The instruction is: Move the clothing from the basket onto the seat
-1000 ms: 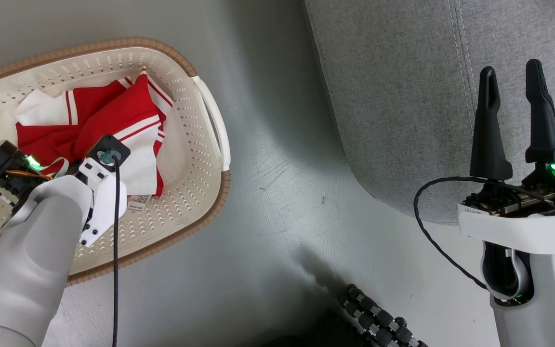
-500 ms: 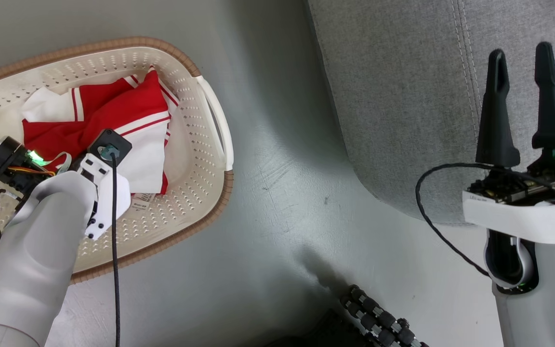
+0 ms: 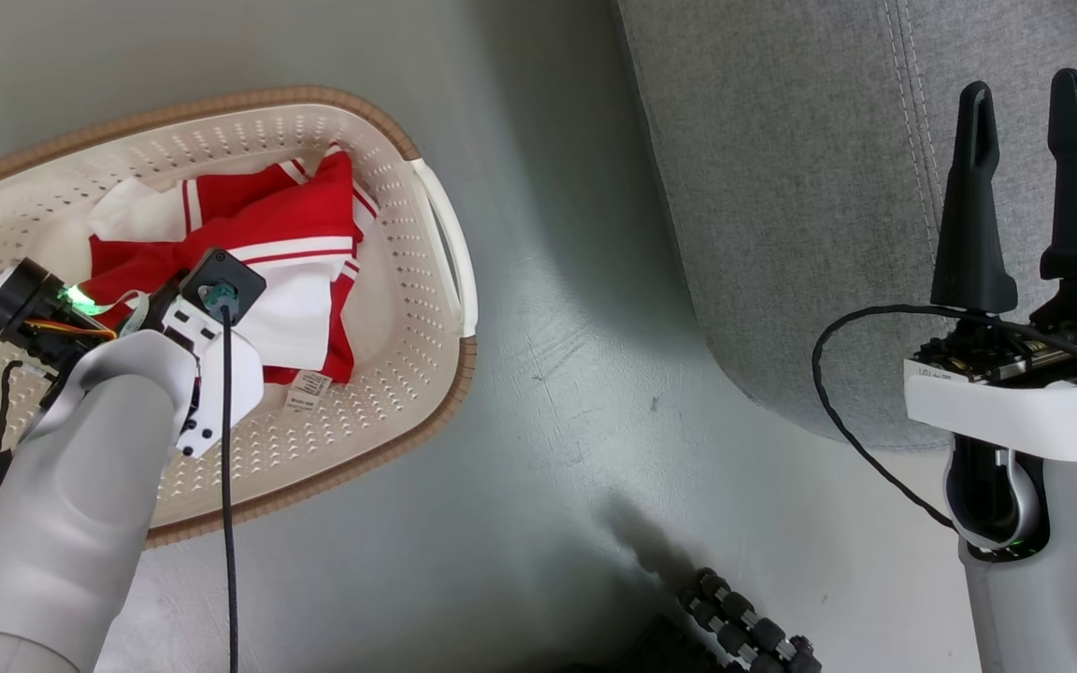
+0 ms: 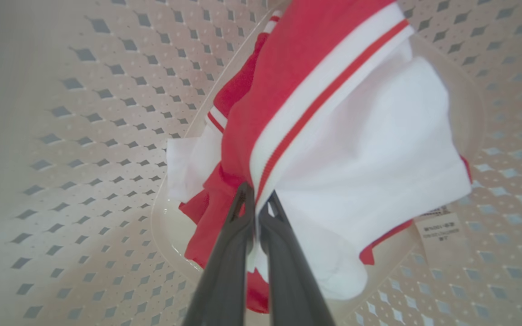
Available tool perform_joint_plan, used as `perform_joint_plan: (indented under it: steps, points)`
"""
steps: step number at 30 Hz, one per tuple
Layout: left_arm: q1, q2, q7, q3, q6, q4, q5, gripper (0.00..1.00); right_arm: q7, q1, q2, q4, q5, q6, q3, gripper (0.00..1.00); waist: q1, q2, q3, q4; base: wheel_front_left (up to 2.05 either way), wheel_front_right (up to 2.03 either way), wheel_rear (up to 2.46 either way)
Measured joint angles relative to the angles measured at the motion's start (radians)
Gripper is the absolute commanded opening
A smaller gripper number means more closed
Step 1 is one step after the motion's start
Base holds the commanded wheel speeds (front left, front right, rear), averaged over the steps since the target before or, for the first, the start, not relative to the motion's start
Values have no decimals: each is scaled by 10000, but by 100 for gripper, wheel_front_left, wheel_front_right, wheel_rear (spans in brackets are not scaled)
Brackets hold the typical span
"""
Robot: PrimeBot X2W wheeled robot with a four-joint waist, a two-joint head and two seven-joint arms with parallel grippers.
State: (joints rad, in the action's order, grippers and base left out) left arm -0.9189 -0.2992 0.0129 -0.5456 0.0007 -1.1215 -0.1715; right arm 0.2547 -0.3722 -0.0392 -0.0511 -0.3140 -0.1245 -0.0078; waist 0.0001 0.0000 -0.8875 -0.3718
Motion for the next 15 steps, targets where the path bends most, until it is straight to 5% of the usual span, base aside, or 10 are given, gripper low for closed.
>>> perform_joint_plan:
  steps: [15]
  points:
    - [450, 219, -943, -36, 487, 600, 25, 0, 2, -5, -2, 288, 0, 0, -54, 100, 0, 0, 679, 372, 0, 0, 0]
